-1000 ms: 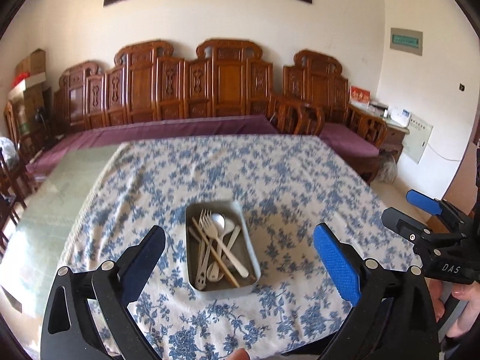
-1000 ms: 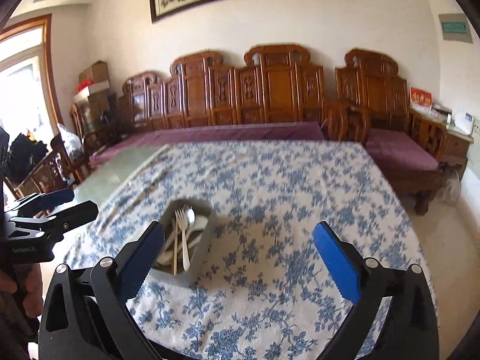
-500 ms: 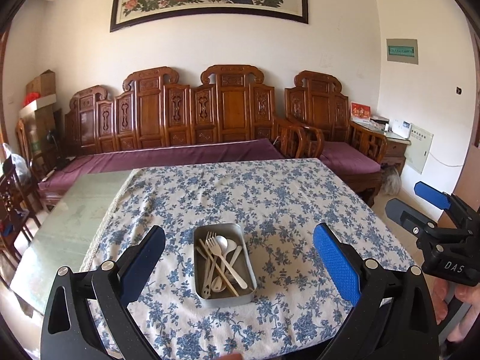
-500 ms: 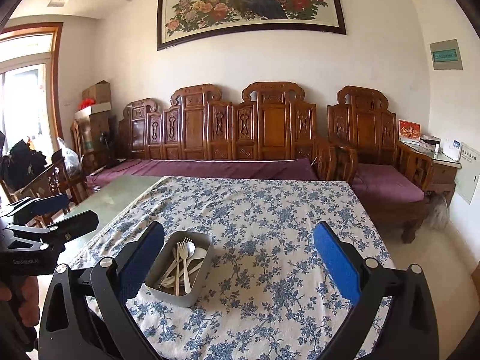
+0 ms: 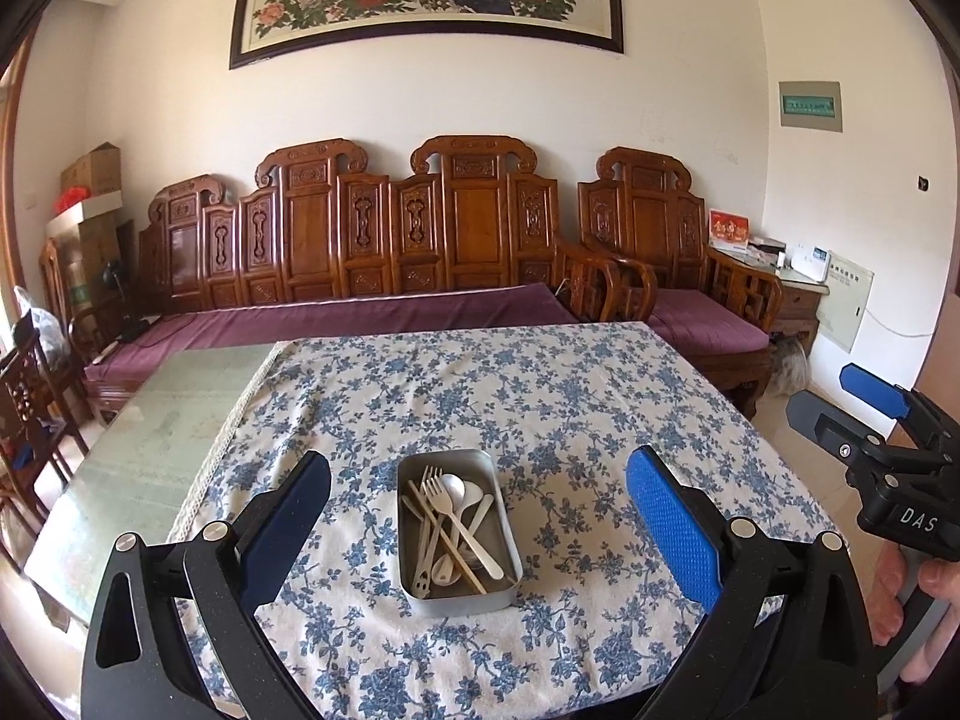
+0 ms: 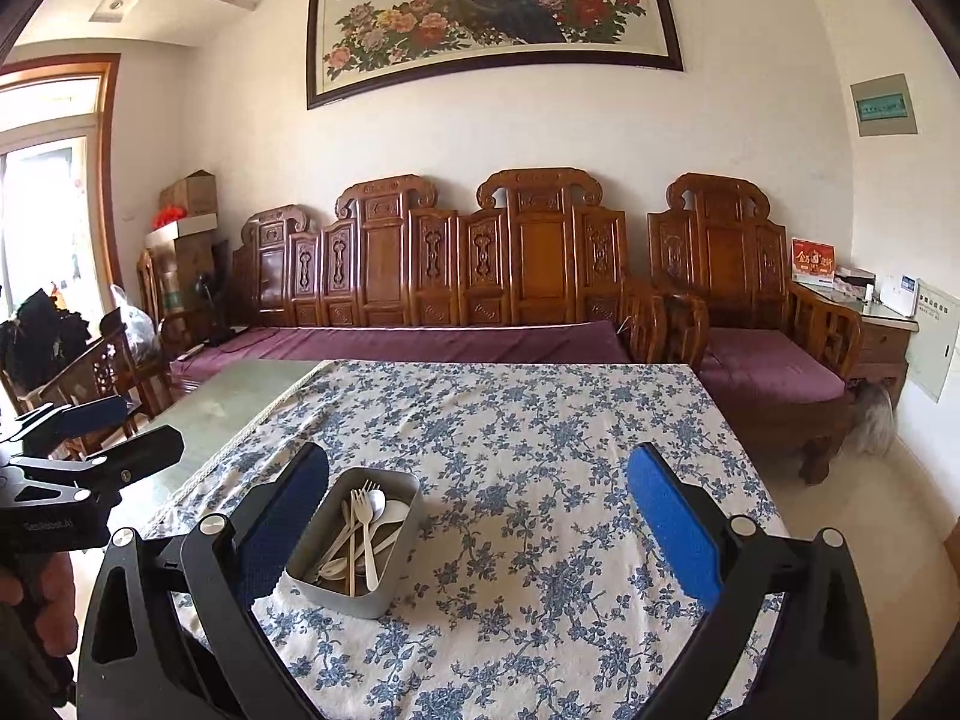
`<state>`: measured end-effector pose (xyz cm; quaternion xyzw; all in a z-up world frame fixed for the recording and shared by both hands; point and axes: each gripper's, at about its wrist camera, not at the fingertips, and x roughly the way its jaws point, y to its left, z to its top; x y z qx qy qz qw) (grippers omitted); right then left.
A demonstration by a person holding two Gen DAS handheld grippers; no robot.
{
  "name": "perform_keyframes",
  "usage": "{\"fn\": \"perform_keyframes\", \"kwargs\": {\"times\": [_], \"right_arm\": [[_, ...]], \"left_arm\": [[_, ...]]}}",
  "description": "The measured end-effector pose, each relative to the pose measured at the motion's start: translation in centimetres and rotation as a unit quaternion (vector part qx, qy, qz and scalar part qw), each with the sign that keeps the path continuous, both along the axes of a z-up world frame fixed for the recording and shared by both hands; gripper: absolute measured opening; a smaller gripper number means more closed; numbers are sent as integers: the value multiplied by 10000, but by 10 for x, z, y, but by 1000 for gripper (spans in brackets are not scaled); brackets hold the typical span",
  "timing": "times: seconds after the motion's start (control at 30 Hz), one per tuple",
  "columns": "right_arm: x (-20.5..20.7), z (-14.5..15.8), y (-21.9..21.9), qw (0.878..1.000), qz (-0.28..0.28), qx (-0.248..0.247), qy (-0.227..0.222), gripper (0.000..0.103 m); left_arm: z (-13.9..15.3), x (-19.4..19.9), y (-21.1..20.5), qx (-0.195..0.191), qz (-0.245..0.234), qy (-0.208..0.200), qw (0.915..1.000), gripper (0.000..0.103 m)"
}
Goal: Organize utensils
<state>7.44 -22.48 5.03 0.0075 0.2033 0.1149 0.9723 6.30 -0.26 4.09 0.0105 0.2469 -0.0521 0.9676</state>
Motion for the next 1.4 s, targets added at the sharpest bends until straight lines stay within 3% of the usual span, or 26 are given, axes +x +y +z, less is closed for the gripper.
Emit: {"fn": "perform_keyframes", "kwargs": {"times": [1.4], "right_arm": [[1, -3, 0, 10000, 2, 13, 17, 100]], "left_arm": [[1, -3, -2, 1, -10, -39, 10000, 95]]}}
